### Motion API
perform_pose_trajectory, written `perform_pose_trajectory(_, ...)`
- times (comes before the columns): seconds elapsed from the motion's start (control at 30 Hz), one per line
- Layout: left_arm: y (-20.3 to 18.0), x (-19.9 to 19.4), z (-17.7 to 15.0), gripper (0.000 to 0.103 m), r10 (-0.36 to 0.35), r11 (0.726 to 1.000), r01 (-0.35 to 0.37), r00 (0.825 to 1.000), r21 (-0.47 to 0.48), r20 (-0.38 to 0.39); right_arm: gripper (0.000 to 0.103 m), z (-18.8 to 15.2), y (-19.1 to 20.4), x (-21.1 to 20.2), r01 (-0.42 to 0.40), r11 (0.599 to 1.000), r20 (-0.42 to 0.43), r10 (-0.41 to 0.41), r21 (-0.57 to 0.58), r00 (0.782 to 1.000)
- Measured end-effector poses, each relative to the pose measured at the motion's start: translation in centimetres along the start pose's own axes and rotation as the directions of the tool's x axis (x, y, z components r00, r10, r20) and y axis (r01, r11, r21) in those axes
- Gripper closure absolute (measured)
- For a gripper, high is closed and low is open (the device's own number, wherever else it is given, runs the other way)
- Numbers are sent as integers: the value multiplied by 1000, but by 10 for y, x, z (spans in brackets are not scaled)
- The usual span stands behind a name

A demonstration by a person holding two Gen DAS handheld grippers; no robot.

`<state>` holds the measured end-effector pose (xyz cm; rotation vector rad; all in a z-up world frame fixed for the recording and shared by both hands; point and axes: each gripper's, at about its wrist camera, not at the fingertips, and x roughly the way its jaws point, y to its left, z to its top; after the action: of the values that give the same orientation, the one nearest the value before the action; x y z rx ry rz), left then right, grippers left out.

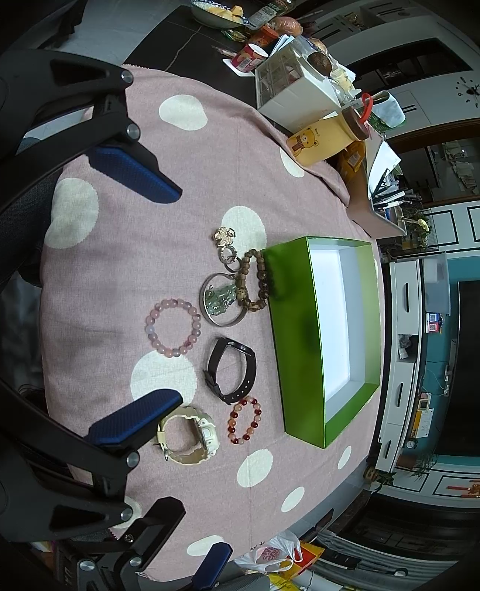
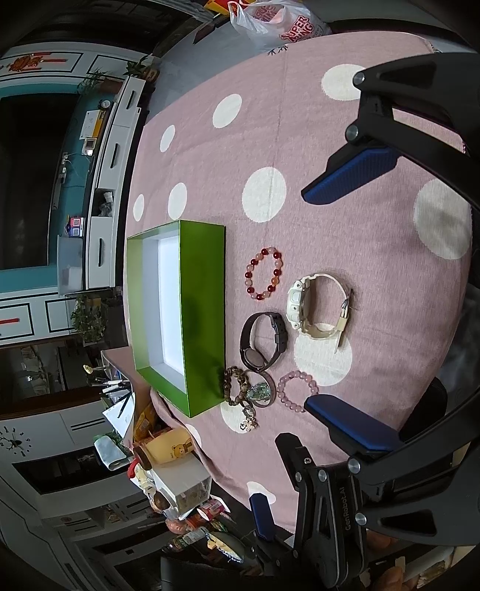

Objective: Organize jewelry

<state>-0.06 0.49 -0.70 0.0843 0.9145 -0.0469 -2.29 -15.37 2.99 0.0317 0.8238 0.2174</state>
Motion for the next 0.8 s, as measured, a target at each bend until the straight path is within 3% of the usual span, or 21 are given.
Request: perform_pose_trajectory(0.8, -3, -1, 0, 2, -2, 1000, 2, 1000, 1, 0, 1, -1, 4, -2, -5, 1000, 2, 5, -7, 1000)
